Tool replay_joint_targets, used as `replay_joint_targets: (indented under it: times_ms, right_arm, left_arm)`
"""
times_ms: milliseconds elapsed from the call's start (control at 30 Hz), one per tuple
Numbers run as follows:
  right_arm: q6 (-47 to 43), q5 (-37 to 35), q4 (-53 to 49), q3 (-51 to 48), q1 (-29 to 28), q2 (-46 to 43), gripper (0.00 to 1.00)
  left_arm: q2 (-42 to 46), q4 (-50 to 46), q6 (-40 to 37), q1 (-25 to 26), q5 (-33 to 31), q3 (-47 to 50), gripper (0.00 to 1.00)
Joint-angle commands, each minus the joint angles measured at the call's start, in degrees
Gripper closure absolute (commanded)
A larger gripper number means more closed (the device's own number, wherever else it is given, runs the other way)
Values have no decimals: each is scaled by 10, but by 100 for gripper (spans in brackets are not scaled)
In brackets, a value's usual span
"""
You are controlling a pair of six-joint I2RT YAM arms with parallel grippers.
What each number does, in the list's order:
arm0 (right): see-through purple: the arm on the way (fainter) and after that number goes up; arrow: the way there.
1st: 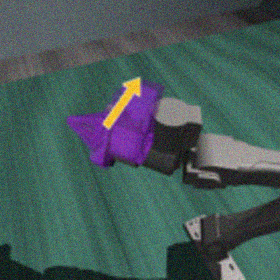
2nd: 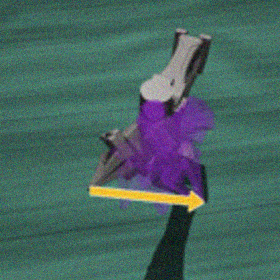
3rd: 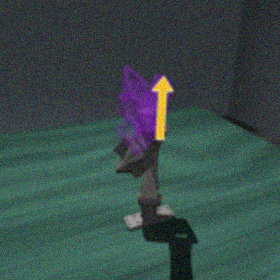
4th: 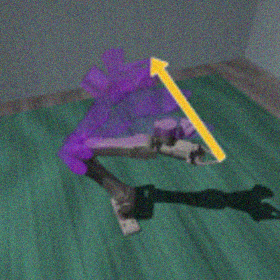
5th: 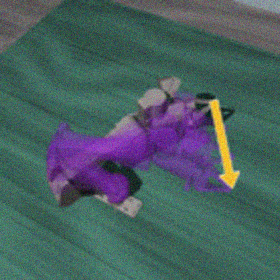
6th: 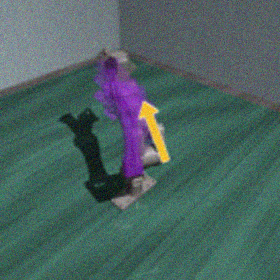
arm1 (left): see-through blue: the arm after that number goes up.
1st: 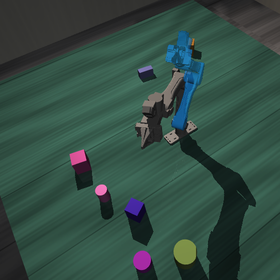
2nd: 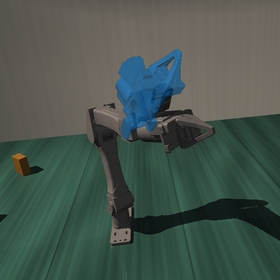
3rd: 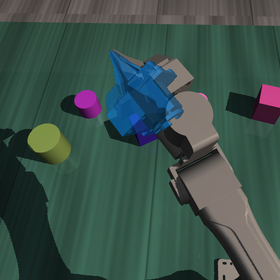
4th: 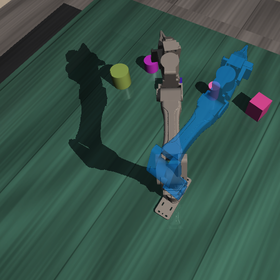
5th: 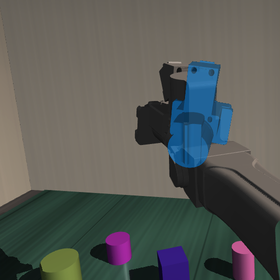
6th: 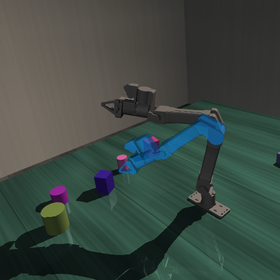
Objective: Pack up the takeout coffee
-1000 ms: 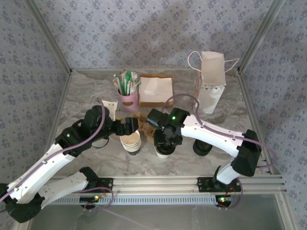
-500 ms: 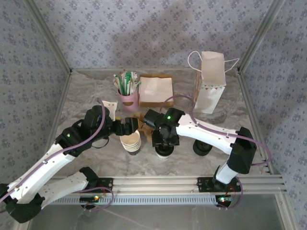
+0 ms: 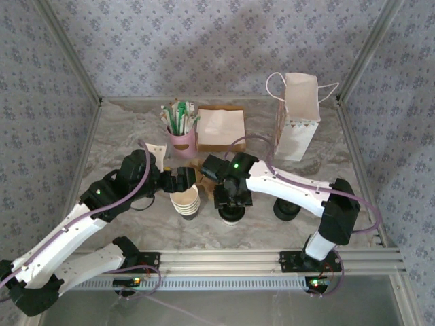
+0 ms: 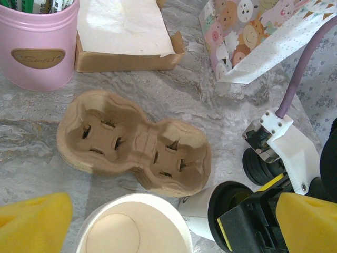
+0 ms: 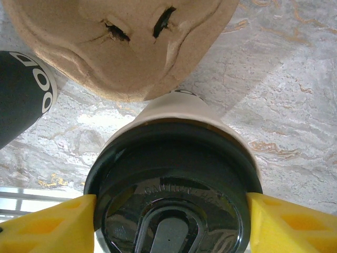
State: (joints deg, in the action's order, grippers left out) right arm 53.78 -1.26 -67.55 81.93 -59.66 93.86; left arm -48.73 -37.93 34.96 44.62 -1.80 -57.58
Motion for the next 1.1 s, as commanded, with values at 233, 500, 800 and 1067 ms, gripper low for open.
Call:
replay_joint_targets:
  times_ms: [233, 500, 800, 1067]
  right_arm:
    - [7, 6, 9, -17, -3, 7, 31]
    - [15, 8, 30, -52, -4, -7, 31]
    - [22, 2, 42, -70, -14, -15, 31]
    - [37, -6, 53, -93, -19, -17, 31]
  left_arm:
    - [10, 4, -6, -3, 1, 2, 1]
    - [8, 6, -4, -3, 1, 3, 1]
    - [4, 7, -3, -4, 1, 2, 0]
    - [-2, 7, -3, -3, 1, -1, 1]
